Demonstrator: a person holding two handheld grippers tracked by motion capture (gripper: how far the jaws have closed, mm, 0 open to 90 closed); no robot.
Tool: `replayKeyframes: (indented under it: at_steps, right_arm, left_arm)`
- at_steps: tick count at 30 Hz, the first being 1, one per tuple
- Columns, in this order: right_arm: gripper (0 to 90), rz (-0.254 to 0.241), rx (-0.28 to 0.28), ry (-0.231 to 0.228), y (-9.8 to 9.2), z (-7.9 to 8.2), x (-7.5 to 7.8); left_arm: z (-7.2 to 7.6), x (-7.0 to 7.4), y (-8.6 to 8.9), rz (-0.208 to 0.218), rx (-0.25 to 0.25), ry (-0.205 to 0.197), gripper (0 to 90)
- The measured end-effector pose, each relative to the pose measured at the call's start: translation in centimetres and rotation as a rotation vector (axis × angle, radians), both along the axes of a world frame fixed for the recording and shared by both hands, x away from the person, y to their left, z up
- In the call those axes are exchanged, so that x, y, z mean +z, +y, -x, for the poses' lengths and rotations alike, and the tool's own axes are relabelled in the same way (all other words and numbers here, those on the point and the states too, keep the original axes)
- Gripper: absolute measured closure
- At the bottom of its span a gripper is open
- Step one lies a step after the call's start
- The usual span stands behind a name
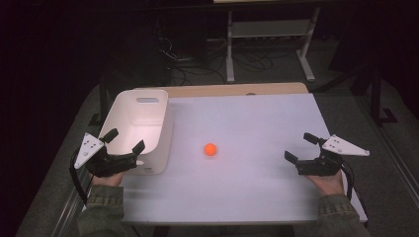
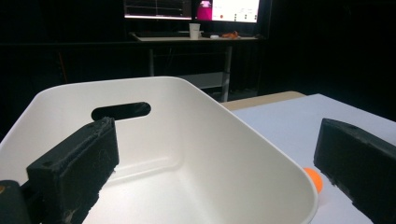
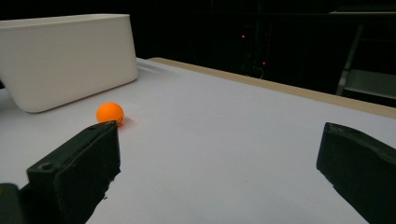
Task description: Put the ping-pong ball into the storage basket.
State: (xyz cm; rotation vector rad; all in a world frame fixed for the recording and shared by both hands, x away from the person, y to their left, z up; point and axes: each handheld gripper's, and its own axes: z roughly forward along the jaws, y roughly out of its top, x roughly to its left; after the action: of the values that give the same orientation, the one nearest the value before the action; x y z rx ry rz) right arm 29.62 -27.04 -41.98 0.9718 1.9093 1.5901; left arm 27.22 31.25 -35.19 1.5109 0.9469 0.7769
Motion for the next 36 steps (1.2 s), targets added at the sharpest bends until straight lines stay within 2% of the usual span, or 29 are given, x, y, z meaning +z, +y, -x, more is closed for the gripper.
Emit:
replayKeyframes:
  at_steps: [19, 27, 36]
  right_arm:
    - [0.0, -0.002, -0.007, 0.011, -0.4, 0.2, -0.2]
    - [0.0, 0.01, -0.013, 0.005, -0.3, 0.3, -0.2]
    - [0.0, 0.005, -0.027, 0.003, -0.5, 0.4, -0.1]
  left_arm:
    - [0.2, 0.9, 0.0, 0.011, -0.013, 0.02, 0.0]
    - [0.1, 1.4, -0.1, 0.003, -0.023, 0.042, 0.0]
    - [-0.3, 2.4, -0.4, -0.029, -0.045, 0.07, 0.0]
